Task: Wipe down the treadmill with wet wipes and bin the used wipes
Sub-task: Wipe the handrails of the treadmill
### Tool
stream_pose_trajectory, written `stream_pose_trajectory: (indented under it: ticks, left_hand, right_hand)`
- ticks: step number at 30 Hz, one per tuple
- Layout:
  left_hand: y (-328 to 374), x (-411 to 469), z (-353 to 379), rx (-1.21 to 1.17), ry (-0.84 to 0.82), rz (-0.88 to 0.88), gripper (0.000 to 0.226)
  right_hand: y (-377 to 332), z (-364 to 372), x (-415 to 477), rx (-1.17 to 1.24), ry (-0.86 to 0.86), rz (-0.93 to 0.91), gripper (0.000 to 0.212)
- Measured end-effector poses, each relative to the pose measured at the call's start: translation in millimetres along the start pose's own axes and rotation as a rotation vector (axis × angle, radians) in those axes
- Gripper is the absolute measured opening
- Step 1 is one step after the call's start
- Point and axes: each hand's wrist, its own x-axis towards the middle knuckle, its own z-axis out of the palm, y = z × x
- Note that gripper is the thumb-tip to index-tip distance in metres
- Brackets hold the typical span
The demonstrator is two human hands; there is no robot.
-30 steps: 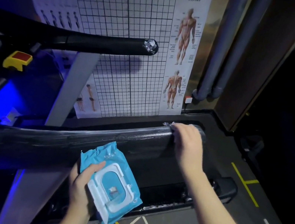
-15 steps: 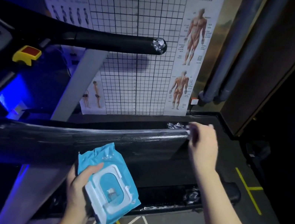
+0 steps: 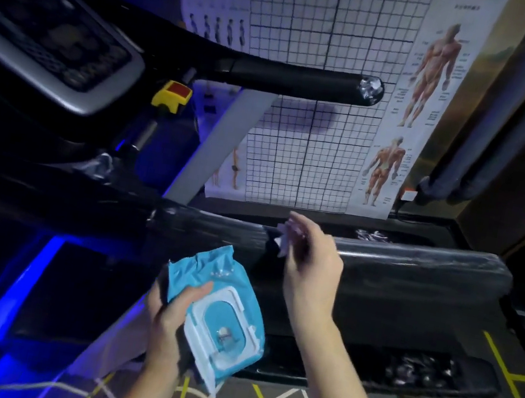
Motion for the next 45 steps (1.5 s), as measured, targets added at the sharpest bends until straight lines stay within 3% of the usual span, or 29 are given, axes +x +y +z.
stream_pose_trajectory:
  ticks: [4, 7, 12, 14, 18, 23, 27, 30, 33, 37, 39, 42, 45]
  left_hand:
    - [37, 22, -46, -0.009, 0.007, 0.036, 0.061]
    - [66, 39, -78, -0.004, -0.018, 0.062, 0.030]
    - [105, 70, -121, -0.034, -0.006, 0.065, 0.033]
    - [115, 80, -133, -0.045, -0.009, 0.059, 0.044]
    - [125, 88, -142, -0.049, -0.072, 0.010, 0.071]
    - [122, 93, -152, 0.001, -0.110, -0.082, 0.067]
    - [123, 89, -148, 0.010, -0.159, -0.107, 0.058]
    - [127, 85, -139, 0.015, -0.223, -0.093, 0.072]
    - [124, 87, -135, 0.015, -0.261, -0.103, 0.060]
    - [116, 92, -130, 0.003, -0.296, -0.075, 0.057]
    - [111, 95, -125, 0.018, -0.315, -0.063, 0.031]
    - [99, 97, -119, 0.029, -0.339, -0.071, 0.026]
    - [89, 97, -106, 0.029, -0.379, -0.020, 0.023]
  right_hand:
    - [-55, 45, 8, 0.139, -0.076, 0.093, 0.010]
    - [-83, 78, 10, 0.181, -0.139, 0.161, 0.006]
    - [-121, 124, -8, 0.159, -0.197, 0.147, 0.017]
    - [-126, 139, -16, 0.067, -0.222, 0.105, 0.025]
    - [-118, 141, -15, -0.405, -0.130, -0.028, 0.021]
    - [-110, 108, -1, -0.598, -0.121, 0.130, 0.024]
    - [-121, 112, 0, -0.395, -0.019, 0.146, 0.022]
    - [-131, 142, -7, -0.309, -0.156, 0.020, 0.023]
    - [-122, 147, -9, -0.455, -0.187, -0.115, 0.021]
    - [-94, 111, 9, -0.668, -0.160, 0.008, 0.017]
    - [-85, 96, 18, -0.726, -0.200, 0.088, 0.018]
    - [-90, 98, 24, -0.643, -0.212, 0.121, 0.018]
    - [-107, 117, 21, -0.307, -0.264, 0.093, 0.016]
